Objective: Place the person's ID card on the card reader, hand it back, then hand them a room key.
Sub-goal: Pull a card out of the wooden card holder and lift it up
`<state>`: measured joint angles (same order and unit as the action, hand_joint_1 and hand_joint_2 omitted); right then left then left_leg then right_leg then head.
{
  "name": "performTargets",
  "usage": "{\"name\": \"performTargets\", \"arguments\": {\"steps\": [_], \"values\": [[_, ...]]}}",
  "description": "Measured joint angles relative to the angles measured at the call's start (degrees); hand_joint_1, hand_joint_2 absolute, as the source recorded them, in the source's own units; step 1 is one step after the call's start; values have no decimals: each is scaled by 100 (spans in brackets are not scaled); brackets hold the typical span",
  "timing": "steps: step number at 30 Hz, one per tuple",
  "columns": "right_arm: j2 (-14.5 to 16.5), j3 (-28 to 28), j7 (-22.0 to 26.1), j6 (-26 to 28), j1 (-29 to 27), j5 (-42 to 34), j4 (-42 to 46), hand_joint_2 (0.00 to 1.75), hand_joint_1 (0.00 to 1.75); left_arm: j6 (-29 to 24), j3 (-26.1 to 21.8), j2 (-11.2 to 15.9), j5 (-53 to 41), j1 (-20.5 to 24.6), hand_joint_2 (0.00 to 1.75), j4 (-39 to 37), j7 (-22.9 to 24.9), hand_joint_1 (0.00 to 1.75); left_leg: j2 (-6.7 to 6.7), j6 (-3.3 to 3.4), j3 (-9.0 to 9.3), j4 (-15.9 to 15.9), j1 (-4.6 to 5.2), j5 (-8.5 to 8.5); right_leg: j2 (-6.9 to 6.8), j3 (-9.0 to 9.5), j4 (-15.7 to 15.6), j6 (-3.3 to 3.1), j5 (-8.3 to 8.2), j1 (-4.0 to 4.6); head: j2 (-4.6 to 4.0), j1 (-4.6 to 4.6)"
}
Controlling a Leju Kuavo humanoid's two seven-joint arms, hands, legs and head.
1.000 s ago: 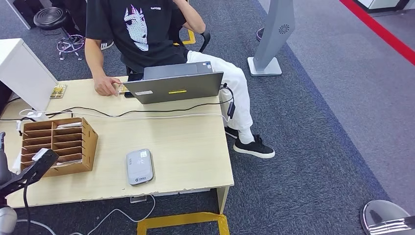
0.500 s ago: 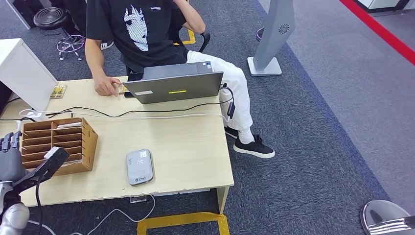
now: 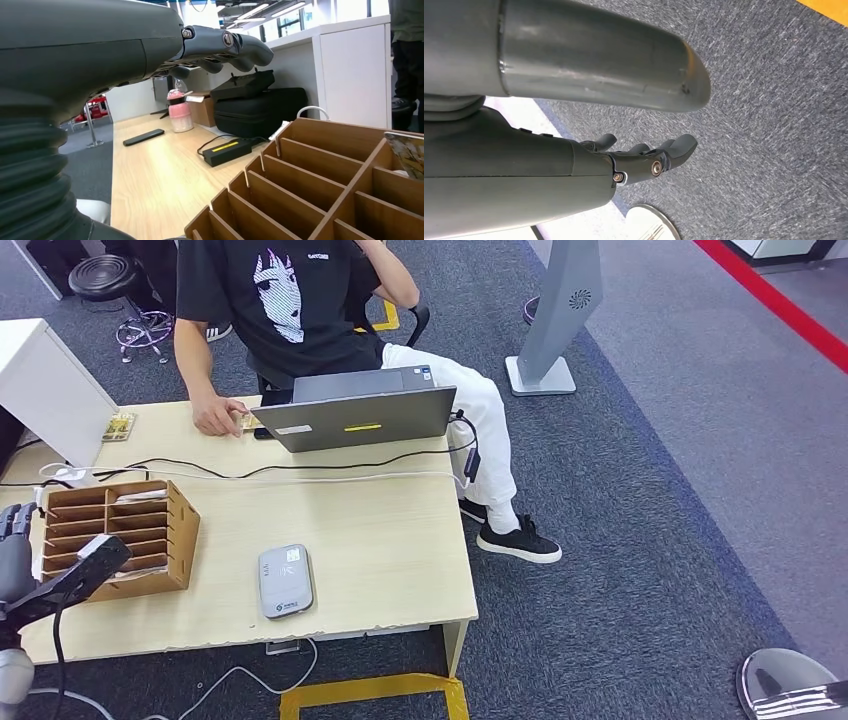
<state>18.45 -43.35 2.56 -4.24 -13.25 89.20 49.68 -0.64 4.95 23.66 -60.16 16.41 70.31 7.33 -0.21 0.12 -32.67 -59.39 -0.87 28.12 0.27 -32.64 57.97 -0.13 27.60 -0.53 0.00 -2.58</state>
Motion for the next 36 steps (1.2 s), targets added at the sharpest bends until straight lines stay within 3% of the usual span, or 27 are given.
{"name": "performTargets", "arguments": {"steps": [11, 17, 25, 36], "values": [[-14, -26, 53, 17, 37, 0, -32, 0, 0, 696, 63, 306, 1045, -63, 175, 207, -292, 0, 0, 0, -1, 0, 0, 0, 0, 0, 0, 0, 0, 0, 0, 1], [-33, -129, 148, 40, 97, 0, -96, 0, 0, 989, 136, 508, 1818, -274, 175, 802, -469, 0, 2, 0, -2, 0, 0, 0, 3, -1, 0, 0, 0, 0, 0, 0], [-35, -193, 206, 13, 117, 0, -116, 0, 0, 1085, 286, 804, 1908, -452, 175, 1397, -387, 0, 2, 0, -2, 0, 0, 1, 3, -2, 0, 0, 0, 0, 0, 2], [-97, -206, 223, 124, 244, 1, -306, 0, 0, 1200, 369, 1087, 2170, -873, 175, 1480, -332, 0, 10, 0, -1, 1, 0, 1, 8, -3, 0, 0, 1, 0, 0, 0]]}}
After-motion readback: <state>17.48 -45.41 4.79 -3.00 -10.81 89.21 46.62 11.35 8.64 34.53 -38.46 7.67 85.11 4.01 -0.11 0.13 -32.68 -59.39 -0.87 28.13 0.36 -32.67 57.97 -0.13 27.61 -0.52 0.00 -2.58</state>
